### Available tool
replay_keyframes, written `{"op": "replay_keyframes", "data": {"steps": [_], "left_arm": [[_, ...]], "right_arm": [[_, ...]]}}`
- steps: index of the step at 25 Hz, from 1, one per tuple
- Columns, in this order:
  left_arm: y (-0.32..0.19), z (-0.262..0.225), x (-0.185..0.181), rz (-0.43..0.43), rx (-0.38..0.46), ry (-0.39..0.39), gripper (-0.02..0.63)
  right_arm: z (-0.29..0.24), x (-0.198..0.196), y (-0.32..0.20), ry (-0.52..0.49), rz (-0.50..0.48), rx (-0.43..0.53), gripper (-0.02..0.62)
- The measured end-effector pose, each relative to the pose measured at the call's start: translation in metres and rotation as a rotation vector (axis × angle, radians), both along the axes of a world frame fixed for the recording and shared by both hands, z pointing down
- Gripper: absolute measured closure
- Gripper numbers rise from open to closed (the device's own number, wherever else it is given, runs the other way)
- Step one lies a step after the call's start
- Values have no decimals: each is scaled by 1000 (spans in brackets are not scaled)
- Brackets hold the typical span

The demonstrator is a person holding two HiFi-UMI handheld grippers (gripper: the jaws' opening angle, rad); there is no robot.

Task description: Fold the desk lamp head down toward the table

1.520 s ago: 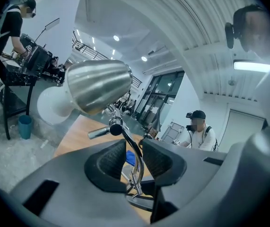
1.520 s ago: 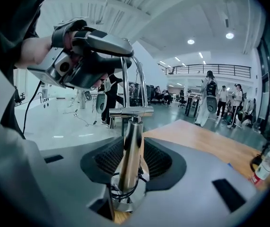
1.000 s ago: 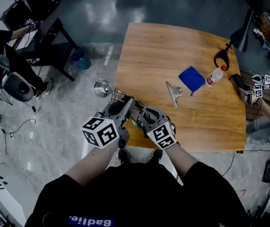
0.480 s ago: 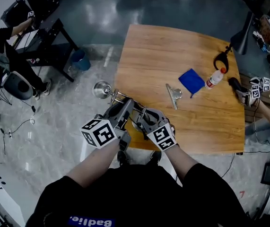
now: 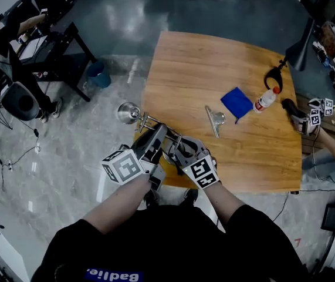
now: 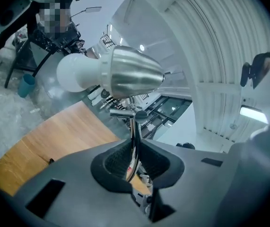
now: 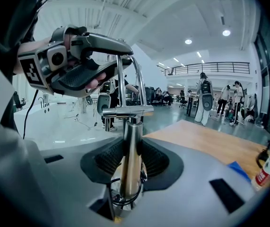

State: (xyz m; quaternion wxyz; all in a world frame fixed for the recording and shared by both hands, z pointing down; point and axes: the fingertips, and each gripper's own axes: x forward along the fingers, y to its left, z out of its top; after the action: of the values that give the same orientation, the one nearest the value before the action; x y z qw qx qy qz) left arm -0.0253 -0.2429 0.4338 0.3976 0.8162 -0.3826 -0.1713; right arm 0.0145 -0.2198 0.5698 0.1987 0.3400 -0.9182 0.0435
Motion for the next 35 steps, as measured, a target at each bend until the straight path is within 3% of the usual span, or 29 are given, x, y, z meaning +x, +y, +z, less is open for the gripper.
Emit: {"op": "replay_keyframes", "data": {"steps": [9, 14, 16, 22, 35], "left_arm": [[-5, 12, -8, -29, -56, 87, 549], [-11, 32, -30, -102, -180, 245, 561], [-13, 36, -33, -107, -202, 321, 561], [-18, 58, -43, -116, -275, 457, 560], [-20, 90, -46, -77, -315, 663, 552]], "right_arm": [[1, -1, -3, -11, 2, -6, 480], [0, -2, -1, -11, -1, -6, 480], [-1, -2, -1, -11, -2, -7, 480], [-1, -3, -1, -6, -6, -13, 480], [0, -3, -2, 24, -4, -23, 480]]}}
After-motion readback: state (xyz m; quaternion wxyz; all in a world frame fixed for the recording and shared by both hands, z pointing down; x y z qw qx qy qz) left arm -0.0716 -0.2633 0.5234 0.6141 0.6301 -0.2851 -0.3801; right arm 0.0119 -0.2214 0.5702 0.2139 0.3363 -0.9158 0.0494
